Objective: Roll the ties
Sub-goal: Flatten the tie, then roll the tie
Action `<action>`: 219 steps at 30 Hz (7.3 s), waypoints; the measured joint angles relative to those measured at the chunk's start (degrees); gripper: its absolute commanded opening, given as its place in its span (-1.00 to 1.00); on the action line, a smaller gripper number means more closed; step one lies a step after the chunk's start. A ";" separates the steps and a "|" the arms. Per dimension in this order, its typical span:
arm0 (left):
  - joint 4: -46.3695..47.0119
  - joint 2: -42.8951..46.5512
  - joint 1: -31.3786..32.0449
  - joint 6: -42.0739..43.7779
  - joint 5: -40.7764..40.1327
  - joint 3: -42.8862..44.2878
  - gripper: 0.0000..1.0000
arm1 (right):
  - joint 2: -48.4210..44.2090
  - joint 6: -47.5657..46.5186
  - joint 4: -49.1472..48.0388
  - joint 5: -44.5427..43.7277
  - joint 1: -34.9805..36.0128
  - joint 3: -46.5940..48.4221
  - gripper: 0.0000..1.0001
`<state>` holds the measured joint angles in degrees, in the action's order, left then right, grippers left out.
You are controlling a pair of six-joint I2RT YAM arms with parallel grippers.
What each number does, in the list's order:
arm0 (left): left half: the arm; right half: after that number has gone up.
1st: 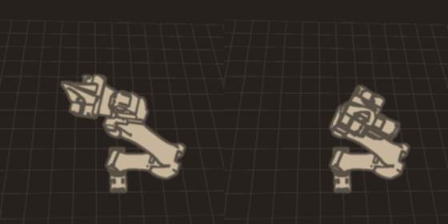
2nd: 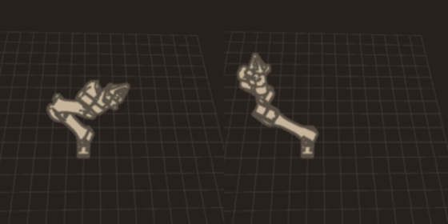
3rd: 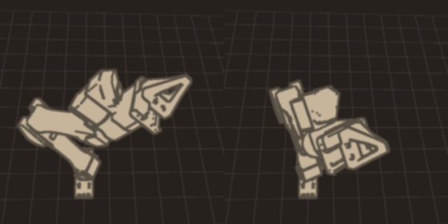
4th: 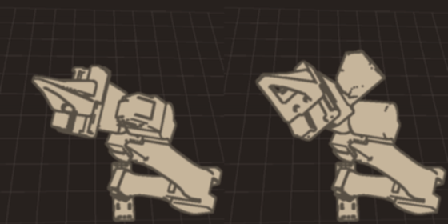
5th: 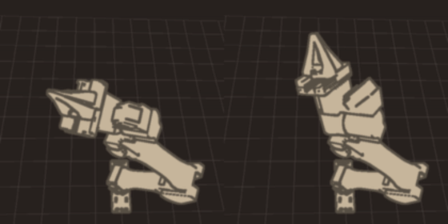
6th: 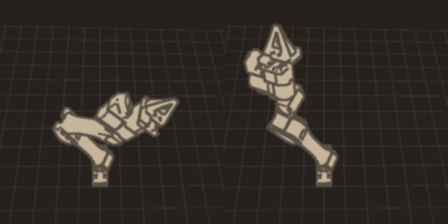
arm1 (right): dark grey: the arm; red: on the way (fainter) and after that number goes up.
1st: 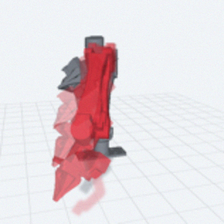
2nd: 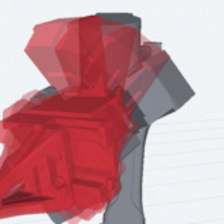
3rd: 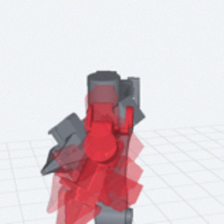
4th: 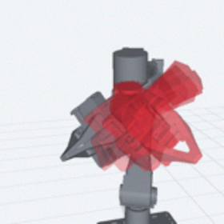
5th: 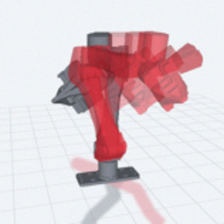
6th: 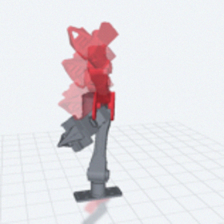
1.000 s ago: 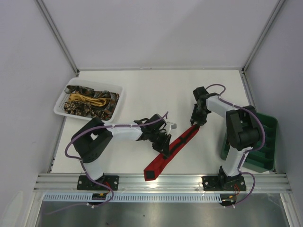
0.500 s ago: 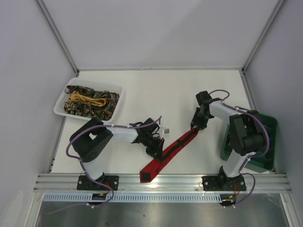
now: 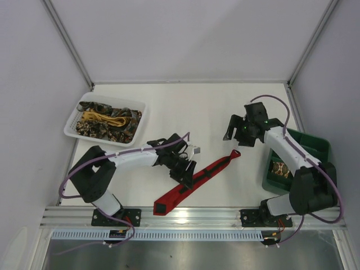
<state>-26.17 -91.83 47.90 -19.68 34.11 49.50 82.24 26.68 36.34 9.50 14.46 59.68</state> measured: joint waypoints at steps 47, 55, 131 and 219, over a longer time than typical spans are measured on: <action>13.99 -33.88 -0.42 -14.05 -1.38 34.60 -0.99 | 8.68 -0.33 -22.43 19.28 -12.76 -16.74 -0.17; 12.20 -34.29 -0.74 -13.73 -1.36 35.54 -0.99 | 7.08 -1.44 -23.41 19.63 -12.76 -17.62 -0.74; 1.92 -15.96 -6.32 -9.55 -6.93 13.38 -0.99 | 1.99 -4.09 -21.38 -3.58 27.63 -13.42 -0.14; 1.20 -14.82 -8.07 -7.19 -4.96 11.45 -0.77 | 12.15 37.66 -1.53 -5.62 25.18 1.95 -1.00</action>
<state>-24.97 -106.65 39.83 -26.87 29.15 60.95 94.39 64.34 34.81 3.88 39.64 61.63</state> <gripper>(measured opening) 0.120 0.022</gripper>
